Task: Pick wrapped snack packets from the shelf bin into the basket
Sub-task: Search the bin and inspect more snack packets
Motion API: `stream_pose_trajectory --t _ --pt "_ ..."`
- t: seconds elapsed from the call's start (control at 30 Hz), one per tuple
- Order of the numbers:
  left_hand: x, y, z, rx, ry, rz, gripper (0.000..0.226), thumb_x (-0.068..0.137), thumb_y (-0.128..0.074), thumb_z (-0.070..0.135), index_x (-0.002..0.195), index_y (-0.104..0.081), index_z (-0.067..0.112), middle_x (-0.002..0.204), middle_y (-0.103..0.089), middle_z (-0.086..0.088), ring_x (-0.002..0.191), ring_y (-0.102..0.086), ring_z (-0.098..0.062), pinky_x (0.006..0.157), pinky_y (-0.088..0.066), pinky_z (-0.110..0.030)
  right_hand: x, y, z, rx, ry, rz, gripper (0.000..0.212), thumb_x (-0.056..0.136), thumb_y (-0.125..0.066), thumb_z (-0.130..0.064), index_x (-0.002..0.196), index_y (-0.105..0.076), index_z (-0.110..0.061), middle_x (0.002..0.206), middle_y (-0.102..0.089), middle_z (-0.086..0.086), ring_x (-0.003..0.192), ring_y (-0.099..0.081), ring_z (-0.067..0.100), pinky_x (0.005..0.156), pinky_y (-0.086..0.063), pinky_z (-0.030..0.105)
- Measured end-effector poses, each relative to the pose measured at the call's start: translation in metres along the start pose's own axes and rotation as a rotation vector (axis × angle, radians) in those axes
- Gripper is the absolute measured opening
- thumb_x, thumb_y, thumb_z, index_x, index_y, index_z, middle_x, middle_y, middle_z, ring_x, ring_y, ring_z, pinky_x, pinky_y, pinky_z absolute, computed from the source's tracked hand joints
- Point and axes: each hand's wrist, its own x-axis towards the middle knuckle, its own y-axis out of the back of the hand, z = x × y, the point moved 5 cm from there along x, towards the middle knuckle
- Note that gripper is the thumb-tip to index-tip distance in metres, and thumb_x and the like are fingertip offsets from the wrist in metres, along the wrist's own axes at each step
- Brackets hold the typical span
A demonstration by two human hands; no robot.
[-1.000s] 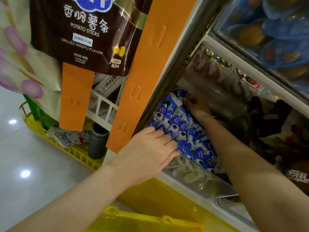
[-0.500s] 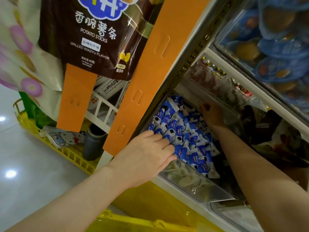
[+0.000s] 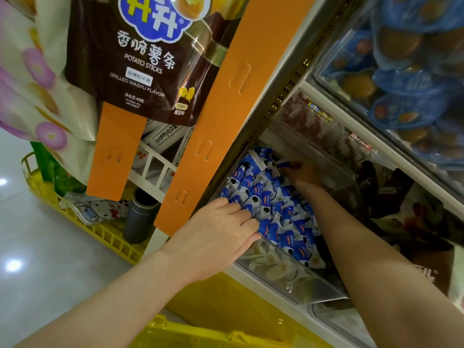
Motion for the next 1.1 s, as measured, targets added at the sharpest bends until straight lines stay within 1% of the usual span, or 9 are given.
stream_pose_trajectory --t 0.07,0.17,0.27,0.4,0.6,0.7,0.77,1.0,1.1 --pt "0.000 0.000 0.001 0.018 0.022 -0.010 0.038 0.093 -0.029 0.033 0.088 -0.067 0.025 0.077 -0.066 0.011 0.069 -0.060 -0.006 0.071 -0.047 -0.023 -0.008 0.016 -0.007 -0.007 0.039 0.153 0.024 0.091 -0.055 -0.023 0.109 -0.063 -0.009 0.110 -0.064 0.011 0.096 -0.059 0.023 0.078 -0.042 0.029" --pt "-0.003 0.001 0.004 0.047 0.051 -0.017 0.040 0.094 -0.027 0.033 0.088 -0.065 0.025 0.080 -0.065 0.010 0.072 -0.058 -0.008 0.074 -0.045 -0.025 -0.030 0.041 -0.020 0.040 0.130 0.289 0.018 0.091 -0.056 -0.025 0.100 -0.065 -0.012 0.100 -0.067 0.005 0.087 -0.060 0.015 0.071 -0.037 0.022" --pt "-0.006 0.001 0.009 0.066 0.136 -0.059 0.048 0.096 -0.015 0.035 0.103 -0.061 0.023 0.098 -0.063 0.007 0.092 -0.054 -0.013 0.090 -0.038 -0.029 -0.063 0.053 -0.030 0.261 0.203 0.220 0.007 0.089 -0.060 -0.026 0.084 -0.055 -0.025 0.079 -0.058 -0.013 0.067 -0.050 -0.005 0.062 -0.037 0.012" --pt "-0.011 0.007 0.019 -0.108 0.309 0.003 0.037 0.098 -0.025 0.035 0.123 -0.047 0.021 0.123 -0.045 0.006 0.115 -0.037 -0.009 0.100 -0.026 -0.024 -0.127 0.066 -0.042 0.355 0.272 0.165 0.013 0.084 -0.066 -0.030 0.086 -0.054 -0.026 0.071 -0.054 -0.017 0.062 -0.052 -0.007 0.057 -0.040 0.005" --pt "-0.033 0.026 0.040 -0.758 0.670 0.237 0.026 0.092 -0.047 0.033 0.116 -0.042 0.023 0.110 -0.045 0.011 0.093 -0.049 0.012 0.078 -0.037 -0.005 -0.232 0.076 -0.043 0.552 0.419 -0.059 0.011 0.083 -0.067 -0.023 0.092 -0.064 -0.019 0.085 -0.068 -0.002 0.075 -0.061 0.010 0.069 -0.052 0.024" --pt "-0.046 0.016 0.056 -1.158 0.906 0.201 0.017 0.092 -0.048 0.034 0.101 -0.055 0.021 0.084 -0.059 -0.002 0.071 -0.058 -0.007 0.066 -0.048 -0.021 -0.263 0.060 -0.032 0.605 0.368 -0.254 0.018 0.084 -0.065 -0.017 0.098 -0.062 -0.007 0.091 -0.068 0.011 0.080 -0.064 0.019 0.072 -0.054 0.029" --pt "-0.055 0.010 0.068 -1.162 0.942 0.184 0.017 0.094 -0.048 0.031 0.098 -0.058 0.018 0.070 -0.058 -0.004 0.061 -0.054 -0.010 0.057 -0.044 -0.022 -0.276 0.049 -0.022 0.669 0.314 -0.346 0.017 0.088 -0.060 -0.013 0.103 -0.058 -0.007 0.091 -0.066 0.009 0.078 -0.064 0.012 0.067 -0.055 0.024" --pt "-0.086 -0.008 0.083 -0.936 0.984 0.093 0.017 0.092 -0.054 0.017 0.094 -0.054 0.000 0.084 -0.059 -0.026 0.072 -0.053 -0.019 0.064 -0.039 -0.030 -0.303 0.011 0.010 0.830 0.167 -0.374 0.009 0.091 -0.054 -0.006 0.083 -0.056 -0.008 0.073 -0.059 0.004 0.058 -0.057 -0.005 0.051 -0.047 0.013" --pt "-0.090 -0.012 0.087 -0.921 0.980 0.075 0.020 0.093 -0.052 0.021 0.078 -0.052 0.008 0.068 -0.055 -0.011 0.065 -0.052 -0.018 0.057 -0.038 -0.027 -0.309 -0.001 0.021 0.935 0.079 -0.437 0.008 0.090 -0.055 -0.006 0.082 -0.056 -0.005 0.074 -0.059 0.007 0.058 -0.058 -0.002 0.052 -0.049 0.015"
